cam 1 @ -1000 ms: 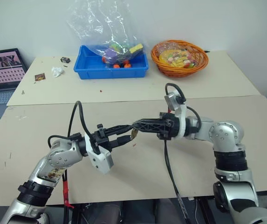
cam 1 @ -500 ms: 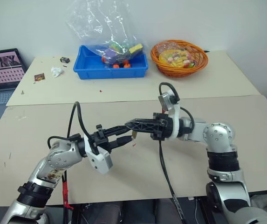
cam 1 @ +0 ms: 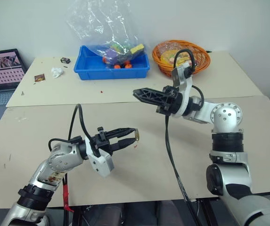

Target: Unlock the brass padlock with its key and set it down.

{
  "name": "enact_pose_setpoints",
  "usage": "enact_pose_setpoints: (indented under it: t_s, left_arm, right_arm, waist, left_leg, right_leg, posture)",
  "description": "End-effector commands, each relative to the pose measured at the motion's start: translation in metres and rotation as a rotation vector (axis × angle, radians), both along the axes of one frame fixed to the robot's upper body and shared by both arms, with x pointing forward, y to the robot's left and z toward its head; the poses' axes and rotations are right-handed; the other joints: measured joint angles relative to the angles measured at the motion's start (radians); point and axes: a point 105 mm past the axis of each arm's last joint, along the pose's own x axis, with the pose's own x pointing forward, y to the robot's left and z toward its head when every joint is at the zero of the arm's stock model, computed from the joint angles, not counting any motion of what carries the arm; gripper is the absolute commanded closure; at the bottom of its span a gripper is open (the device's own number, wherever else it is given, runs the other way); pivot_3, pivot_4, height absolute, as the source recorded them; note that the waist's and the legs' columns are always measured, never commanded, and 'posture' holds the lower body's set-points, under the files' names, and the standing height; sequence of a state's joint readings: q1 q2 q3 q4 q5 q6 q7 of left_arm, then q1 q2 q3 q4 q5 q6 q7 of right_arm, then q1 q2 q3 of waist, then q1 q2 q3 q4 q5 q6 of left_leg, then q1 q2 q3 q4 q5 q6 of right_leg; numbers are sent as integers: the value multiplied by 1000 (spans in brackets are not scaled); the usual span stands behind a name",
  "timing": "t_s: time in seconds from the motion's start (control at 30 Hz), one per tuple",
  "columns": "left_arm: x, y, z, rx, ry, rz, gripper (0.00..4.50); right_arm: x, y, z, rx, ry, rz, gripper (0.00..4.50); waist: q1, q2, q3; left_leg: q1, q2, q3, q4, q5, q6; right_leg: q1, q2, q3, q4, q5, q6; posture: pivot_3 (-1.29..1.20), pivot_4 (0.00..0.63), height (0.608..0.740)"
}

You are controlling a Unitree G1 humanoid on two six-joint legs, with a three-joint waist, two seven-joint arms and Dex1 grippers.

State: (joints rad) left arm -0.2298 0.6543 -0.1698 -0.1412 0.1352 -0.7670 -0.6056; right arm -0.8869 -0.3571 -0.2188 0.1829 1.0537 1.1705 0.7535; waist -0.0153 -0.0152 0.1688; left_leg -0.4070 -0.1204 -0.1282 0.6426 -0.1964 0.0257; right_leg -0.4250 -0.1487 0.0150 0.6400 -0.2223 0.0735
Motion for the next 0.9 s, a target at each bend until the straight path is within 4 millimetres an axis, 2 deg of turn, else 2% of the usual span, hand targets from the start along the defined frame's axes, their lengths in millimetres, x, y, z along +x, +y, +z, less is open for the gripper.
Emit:
enact_pose_setpoints:
  t_s: [0.03, 0.17, 0.23, 0.3, 0.37, 0.43, 0.47, 0.6, 0.77, 0.9]
  left_arm:
    - [-6, 1, 7, -23, -39, -6, 3670]
    - [-8, 3, 6, -28, -27, 11, 3670]
    - [-6, 6, 5, -21, -20, 30, 3670]
    - [2, 12, 4, -17, -2, 77, 3670]
    - [15, 21, 4, -51, 45, 163, 3670]
    - [20, 23, 5, -63, 53, 198, 3670]
    - [20, 22, 5, -59, 53, 204, 3670]
    - [20, 18, 4, -62, 65, 221, 3670]
    - [37, 20, -3, -6, 74, 305, 3670]
    - [52, 12, 4, -29, 73, 388, 3670]
  right_arm:
    - [-9, -26, 27, -62, -202, -191, 2300]
    - [-31, -54, 34, -87, -261, -368, 2300]
    - [-48, -55, 31, -128, -284, -416, 2300]
    - [-62, -49, 18, -230, -301, -458, 2300]
    - [-67, -43, -1, -346, -301, -516, 2300]
    - [-71, -37, -13, -410, -301, -553, 2300]
    - [-74, -34, -15, -407, -297, -558, 2300]
    - [-73, -28, -17, -412, -293, -597, 2300]
    - [-72, -12, -20, -441, -312, -599, 2300]
    - [-73, 7, -37, -543, -339, -559, 2300]
  waist:
    - [4, 0, 0]
    - [4, 0, 0]
    - [5, 0, 0]
    - [2, 0, 0]
    - [-1, 0, 0]
    - [-2, 0, 0]
    - [-2, 0, 0]
    - [2, 0, 0]
    - [2, 0, 0]
    - [2, 0, 0]
  left_leg:
    - [0, 0, 0, 0, 0, 0]
    - [-1, 0, 0, 0, -1, 0]
    - [-1, 0, 0, 0, -1, 0]
    - [-1, 1, 0, 0, -1, 0]
    - [1, 2, 1, 0, -1, 1]
    - [2, 4, 1, 0, -1, 1]
    - [1, 4, 2, 0, -1, 1]
    - [1, 4, 2, 0, 0, 1]
    - [1, 4, 2, 0, 0, 1]
    - [2, 4, 2, 0, 0, 1]
  right_leg:
    - [0, 0, 0, 0, 0, 0]
    - [0, 0, 0, -2, 0, 0]
    - [0, -1, 0, -1, 0, 0]
    - [0, -1, 1, 0, 0, 0]
    - [1, 0, 1, 0, 0, 0]
    - [2, 1, 1, 0, -1, 2]
    - [2, 1, 1, 0, -4, 7]
    - [2, 1, 1, -1, -4, 6]
    - [2, 1, 1, -1, -1, 1]
    - [2, 2, 0, -1, -1, 2]
  posture:
    - [0, 150, 740]
    - [0, 150, 740]
    - [0, 150, 740]
    - [0, 150, 740]
    - [0, 150, 740]
    - [0, 150, 740]
    - [0, 150, 740]
    - [0, 150, 740]
    - [0, 150, 740]
    - [0, 150, 740]
